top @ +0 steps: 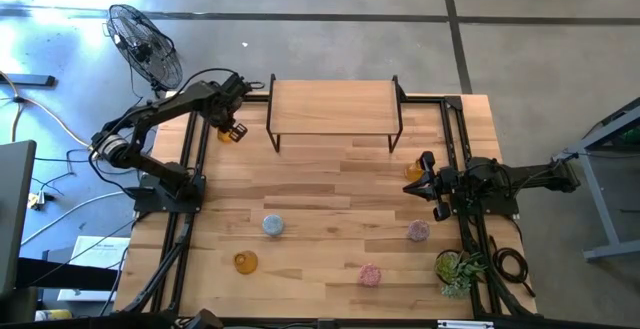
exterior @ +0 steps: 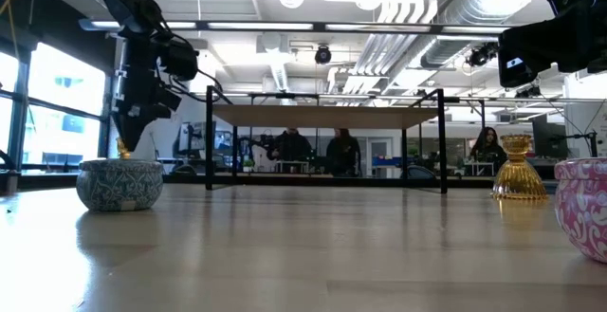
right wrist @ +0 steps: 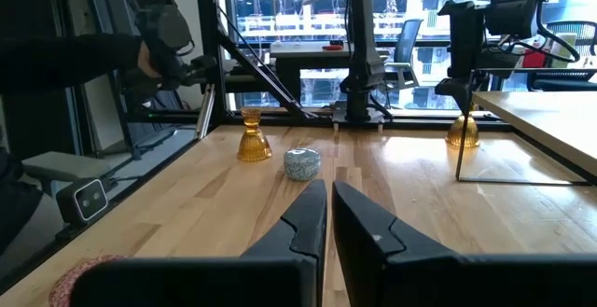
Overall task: Pick & Place candle stick holders
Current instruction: Put the top orange candle holder on the shelf
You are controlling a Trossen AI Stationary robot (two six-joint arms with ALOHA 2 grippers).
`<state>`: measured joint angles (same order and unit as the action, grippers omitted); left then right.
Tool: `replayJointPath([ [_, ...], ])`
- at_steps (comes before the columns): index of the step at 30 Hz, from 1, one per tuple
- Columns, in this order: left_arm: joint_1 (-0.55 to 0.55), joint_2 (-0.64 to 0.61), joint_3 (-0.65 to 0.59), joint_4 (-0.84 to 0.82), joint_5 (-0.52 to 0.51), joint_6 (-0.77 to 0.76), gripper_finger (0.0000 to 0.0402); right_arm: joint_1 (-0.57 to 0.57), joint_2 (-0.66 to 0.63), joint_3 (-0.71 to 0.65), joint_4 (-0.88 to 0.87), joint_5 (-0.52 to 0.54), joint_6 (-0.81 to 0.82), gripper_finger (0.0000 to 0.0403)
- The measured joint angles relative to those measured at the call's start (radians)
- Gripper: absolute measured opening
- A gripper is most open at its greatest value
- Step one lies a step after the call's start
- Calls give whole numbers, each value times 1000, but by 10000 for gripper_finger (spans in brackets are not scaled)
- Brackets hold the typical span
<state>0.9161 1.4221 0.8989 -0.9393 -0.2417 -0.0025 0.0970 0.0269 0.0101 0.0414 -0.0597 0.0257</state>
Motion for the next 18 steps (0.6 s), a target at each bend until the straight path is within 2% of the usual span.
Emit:
replayJointPath([
  [10, 0, -26, 7, -26, -6, -4, 28, 0, 0, 0, 0, 0, 0, 16],
  [15, -1, -63, 77, -163, 36, -21, 27, 0, 0, 0, 0, 0, 0, 16],
  [18, -1, -85, 131, -245, 28, -28, 27, 0, 0, 0, 0, 0, 0, 16],
])
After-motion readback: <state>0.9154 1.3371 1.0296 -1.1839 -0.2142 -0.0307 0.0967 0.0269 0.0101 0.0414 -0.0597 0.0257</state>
